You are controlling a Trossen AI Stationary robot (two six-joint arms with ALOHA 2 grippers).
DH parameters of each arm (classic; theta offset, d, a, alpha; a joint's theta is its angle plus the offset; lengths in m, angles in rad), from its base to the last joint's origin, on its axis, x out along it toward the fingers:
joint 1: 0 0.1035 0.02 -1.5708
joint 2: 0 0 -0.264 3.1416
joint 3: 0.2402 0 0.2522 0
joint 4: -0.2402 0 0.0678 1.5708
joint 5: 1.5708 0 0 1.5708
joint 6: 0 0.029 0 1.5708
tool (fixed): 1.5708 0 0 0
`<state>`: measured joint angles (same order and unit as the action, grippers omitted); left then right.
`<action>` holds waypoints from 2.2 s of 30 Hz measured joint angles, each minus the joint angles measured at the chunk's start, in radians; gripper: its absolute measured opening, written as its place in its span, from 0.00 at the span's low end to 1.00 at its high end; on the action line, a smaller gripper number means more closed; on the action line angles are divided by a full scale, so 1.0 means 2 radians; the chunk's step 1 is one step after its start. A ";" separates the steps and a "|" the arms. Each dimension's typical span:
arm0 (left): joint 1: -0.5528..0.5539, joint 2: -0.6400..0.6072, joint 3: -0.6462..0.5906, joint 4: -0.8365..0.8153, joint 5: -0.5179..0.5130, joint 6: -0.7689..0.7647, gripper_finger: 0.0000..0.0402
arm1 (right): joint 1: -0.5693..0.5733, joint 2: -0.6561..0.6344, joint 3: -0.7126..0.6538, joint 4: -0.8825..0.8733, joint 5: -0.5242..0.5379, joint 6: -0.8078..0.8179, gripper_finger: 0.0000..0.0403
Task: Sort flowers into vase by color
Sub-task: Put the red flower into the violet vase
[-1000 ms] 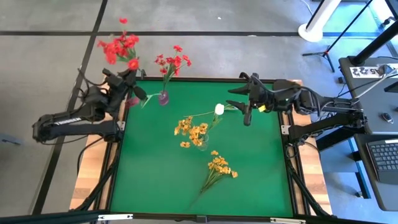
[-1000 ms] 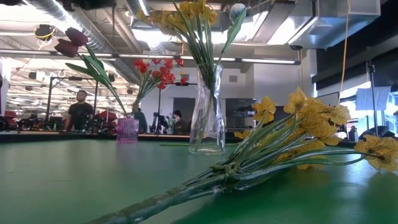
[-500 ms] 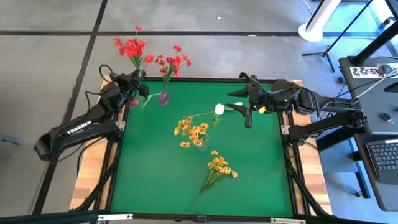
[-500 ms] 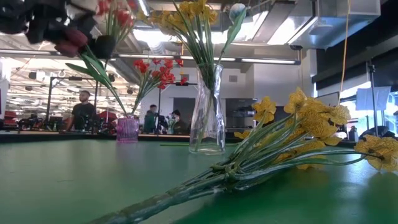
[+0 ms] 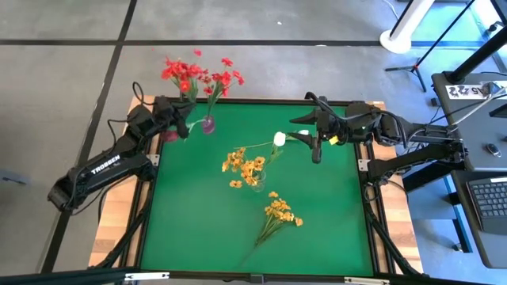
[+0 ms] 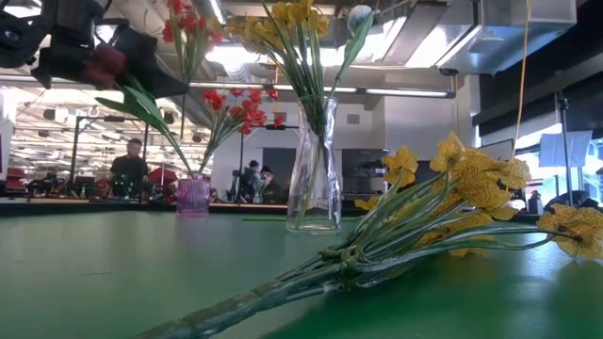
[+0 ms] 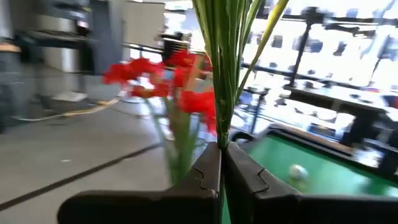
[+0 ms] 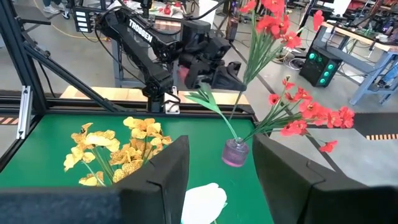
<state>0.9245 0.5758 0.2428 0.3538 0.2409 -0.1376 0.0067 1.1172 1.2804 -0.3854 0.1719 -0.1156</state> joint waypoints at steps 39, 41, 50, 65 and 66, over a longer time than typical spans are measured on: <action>-0.007 0.253 0.000 0.187 0.011 0.061 0.00 | 0.000 0.038 0.000 0.018 -0.008 -0.010 0.43; -0.007 0.253 0.000 0.201 0.011 0.061 0.00 | 0.000 0.038 0.000 0.017 -0.008 -0.010 0.43; -0.007 0.252 0.000 0.214 0.011 0.076 0.00 | 0.000 0.038 0.000 0.010 -0.008 -0.010 0.43; 0.002 0.162 0.001 0.158 -0.003 0.115 0.00 | 0.000 0.038 0.000 0.007 -0.008 -0.006 0.43; 0.006 0.157 0.001 0.143 -0.003 0.117 0.00 | 0.000 0.038 0.000 0.007 -0.008 -0.006 0.43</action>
<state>0.9360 0.8892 0.2440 0.6399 0.2345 0.0968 0.0059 1.1931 1.2804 -0.3708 0.1558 -0.1282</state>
